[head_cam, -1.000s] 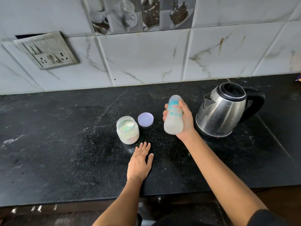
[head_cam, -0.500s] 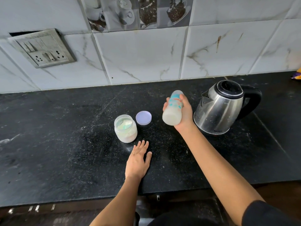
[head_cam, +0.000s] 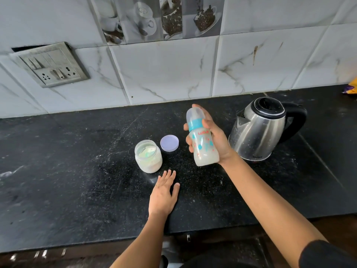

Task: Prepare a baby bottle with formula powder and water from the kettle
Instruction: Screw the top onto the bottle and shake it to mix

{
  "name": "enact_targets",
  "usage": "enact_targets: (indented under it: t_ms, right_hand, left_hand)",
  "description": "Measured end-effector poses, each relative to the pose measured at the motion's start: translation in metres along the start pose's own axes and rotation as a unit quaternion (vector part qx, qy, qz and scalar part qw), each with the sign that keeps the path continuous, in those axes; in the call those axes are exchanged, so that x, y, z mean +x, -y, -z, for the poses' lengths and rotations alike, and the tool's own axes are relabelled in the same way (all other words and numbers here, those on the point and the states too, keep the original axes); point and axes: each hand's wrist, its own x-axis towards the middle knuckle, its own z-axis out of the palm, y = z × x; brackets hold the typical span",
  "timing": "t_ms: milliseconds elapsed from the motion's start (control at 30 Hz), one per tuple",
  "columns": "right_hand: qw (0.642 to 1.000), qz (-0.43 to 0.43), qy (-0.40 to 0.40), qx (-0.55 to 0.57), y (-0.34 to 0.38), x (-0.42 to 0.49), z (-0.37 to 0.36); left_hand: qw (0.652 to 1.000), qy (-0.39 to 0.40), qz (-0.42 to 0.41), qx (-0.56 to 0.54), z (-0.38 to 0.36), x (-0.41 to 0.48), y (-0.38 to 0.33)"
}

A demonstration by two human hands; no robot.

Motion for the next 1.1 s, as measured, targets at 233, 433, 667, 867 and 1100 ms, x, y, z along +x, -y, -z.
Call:
enact_targets:
  t_ms: [233,433,667,867,1100]
  right_hand:
    - [0.980,-0.017,-0.176,0.088,-0.007,0.009,0.008]
    - [0.983,-0.010,-0.164,0.085,-0.008,0.009,-0.001]
    - [0.953,-0.027,-0.270,0.137,-0.008,0.014,-0.006]
    - [0.940,-0.046,-0.285,0.183,0.002,0.013,-0.017]
    - [0.936,-0.033,-0.325,0.128,0.008,0.017,-0.017]
  left_hand:
    - [1.000,0.000,0.002,0.003,0.002,0.000,-0.001]
    - [1.000,0.000,0.001,-0.004,0.002,-0.001,-0.002]
    - [1.000,0.002,0.002,-0.005,0.003,-0.002,-0.003]
    - [1.000,0.004,0.003,-0.010,0.004,-0.002,-0.003]
    - [1.000,0.004,0.000,-0.011,0.003,-0.002,-0.003]
